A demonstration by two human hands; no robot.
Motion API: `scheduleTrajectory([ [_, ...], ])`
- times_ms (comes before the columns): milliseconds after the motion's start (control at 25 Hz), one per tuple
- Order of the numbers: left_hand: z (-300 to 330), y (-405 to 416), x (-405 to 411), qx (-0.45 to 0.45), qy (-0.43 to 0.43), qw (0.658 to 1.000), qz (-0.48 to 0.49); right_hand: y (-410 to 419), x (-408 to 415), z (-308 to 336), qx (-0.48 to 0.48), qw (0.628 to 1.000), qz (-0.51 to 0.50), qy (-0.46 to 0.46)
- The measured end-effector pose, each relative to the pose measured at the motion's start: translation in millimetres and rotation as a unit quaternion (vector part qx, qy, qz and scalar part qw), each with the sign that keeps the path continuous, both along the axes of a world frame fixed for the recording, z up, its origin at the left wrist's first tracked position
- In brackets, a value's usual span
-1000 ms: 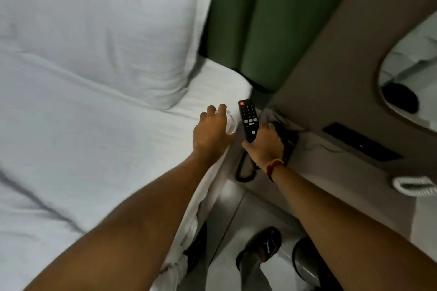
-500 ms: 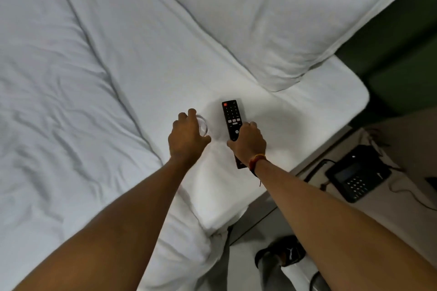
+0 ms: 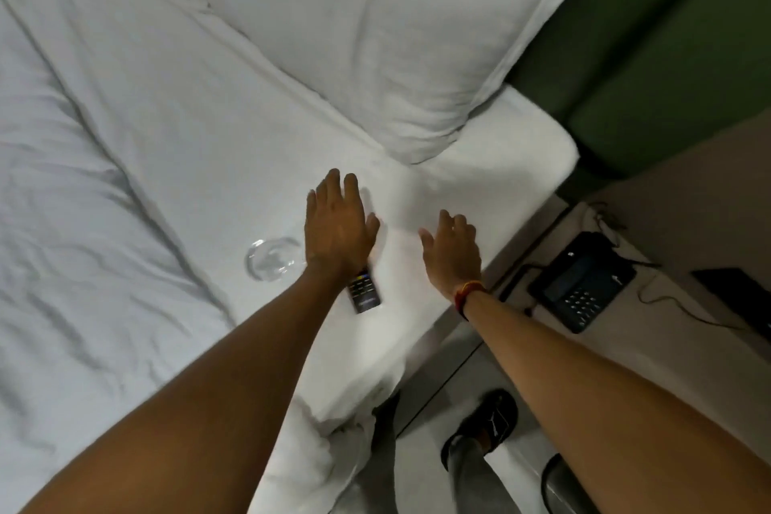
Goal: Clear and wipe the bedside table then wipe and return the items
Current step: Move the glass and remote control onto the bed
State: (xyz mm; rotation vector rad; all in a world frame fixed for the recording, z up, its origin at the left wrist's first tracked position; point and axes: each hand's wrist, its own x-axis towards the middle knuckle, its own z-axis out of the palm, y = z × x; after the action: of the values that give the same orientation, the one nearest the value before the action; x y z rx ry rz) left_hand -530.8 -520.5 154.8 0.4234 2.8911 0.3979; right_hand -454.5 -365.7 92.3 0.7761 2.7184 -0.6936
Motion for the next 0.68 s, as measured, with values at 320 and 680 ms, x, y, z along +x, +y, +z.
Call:
scheduleTrajectory([
  [320,-40.5,280.2,94.8,0.095,-0.156,0.961,-0.21,224.6,151.4,-37.3,0.012,0.973,-0.226,-0.037],
  [680,-200.3,392.1,153.7,0.031,-0.351,0.922,-0.159,300.8,226.0,-151.4,-0.181,0.878,-0.444,0.015],
])
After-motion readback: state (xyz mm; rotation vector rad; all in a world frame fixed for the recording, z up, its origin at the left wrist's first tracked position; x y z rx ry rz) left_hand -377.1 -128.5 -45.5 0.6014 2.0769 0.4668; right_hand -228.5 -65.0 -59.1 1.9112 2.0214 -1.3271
